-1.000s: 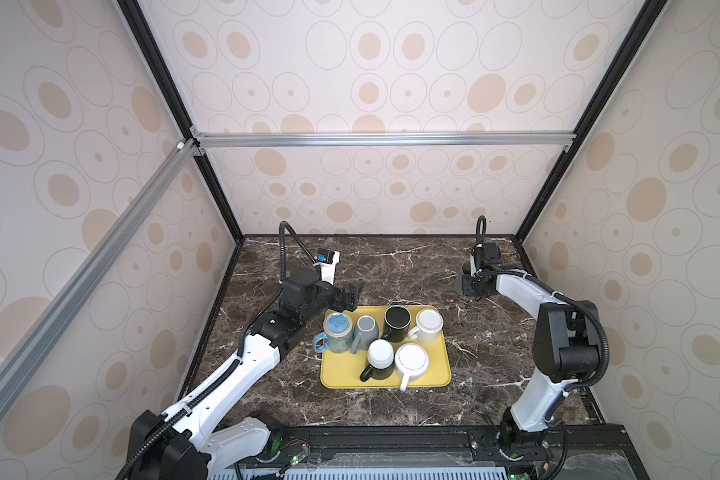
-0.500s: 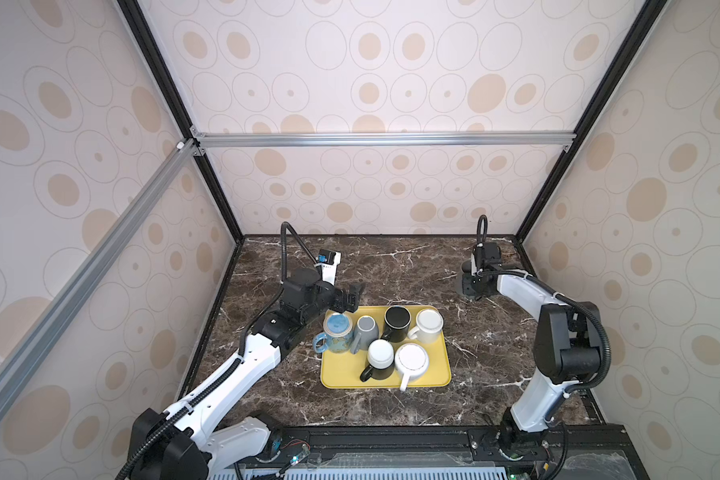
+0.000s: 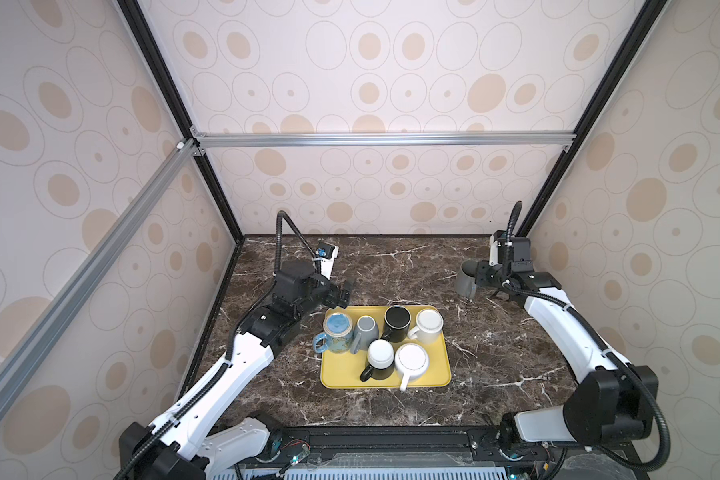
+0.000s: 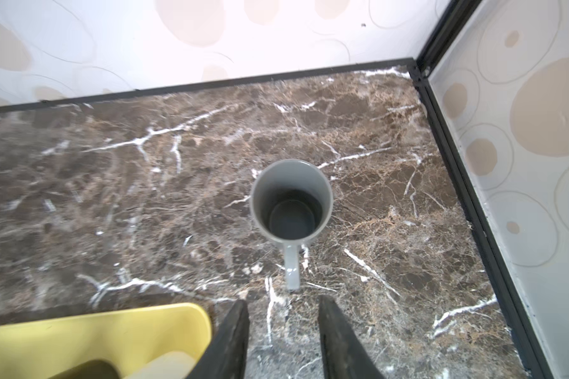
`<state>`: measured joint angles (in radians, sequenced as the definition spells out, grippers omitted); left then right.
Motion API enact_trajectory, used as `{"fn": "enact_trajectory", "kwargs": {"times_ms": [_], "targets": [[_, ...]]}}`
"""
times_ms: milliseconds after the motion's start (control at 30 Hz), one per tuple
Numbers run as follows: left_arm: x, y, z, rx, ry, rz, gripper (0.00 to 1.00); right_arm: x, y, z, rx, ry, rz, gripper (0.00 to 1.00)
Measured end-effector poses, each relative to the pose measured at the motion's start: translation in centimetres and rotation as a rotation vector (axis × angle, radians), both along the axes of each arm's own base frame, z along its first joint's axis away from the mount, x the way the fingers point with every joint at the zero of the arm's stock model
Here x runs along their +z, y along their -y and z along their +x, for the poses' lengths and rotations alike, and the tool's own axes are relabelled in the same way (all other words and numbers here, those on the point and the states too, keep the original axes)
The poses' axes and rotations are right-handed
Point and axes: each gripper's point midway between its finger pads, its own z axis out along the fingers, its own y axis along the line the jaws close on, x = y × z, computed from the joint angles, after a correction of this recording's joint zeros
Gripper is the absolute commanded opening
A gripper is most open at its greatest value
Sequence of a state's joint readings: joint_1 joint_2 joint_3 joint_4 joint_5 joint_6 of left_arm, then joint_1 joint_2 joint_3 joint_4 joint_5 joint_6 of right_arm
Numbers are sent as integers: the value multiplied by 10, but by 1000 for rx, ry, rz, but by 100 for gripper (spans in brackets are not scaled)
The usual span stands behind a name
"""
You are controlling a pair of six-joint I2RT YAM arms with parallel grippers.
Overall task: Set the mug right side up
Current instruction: 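Set the grey mug upright on the table and open the right gripper, then lower the left gripper over the upside-down blue butterfly mug on the tray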
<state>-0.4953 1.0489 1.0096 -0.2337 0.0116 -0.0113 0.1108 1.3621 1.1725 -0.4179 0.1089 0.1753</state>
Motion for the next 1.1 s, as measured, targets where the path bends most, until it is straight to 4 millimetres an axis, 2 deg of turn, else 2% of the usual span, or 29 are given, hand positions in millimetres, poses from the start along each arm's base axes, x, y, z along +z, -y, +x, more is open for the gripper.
{"fn": "enact_trajectory", "kwargs": {"times_ms": [133,200,267,367,467,600,733,800,933,1100], "targets": [[8,-22,-5,63,34,105,100,0,-8,-3,27,22,14,37],[0,-29,-8,80,15,156,99,-6,-10,-4,34,17,18,37],[-8,-35,-10,94,-9,201,92,-11,-10,-6,37,7,19,36],[-14,-41,-15,90,-16,252,91,-11,-12,-5,42,24,27,36],[-35,-53,-36,52,-59,355,89,-17,-15,-8,58,38,44,36],[-55,-61,-55,-18,-100,486,76,-23,-19,-7,73,37,55,36],[-98,-69,-80,-141,-178,633,80,-20,-22,-3,84,58,63,36],[-113,-73,-95,-195,-194,677,82,-19,-22,-2,86,66,63,36],[-120,-74,-111,-268,-197,710,82,-20,-22,0,86,68,63,36],[-133,-60,-119,-383,-236,701,82,-20,-23,1,86,75,65,35]]}}
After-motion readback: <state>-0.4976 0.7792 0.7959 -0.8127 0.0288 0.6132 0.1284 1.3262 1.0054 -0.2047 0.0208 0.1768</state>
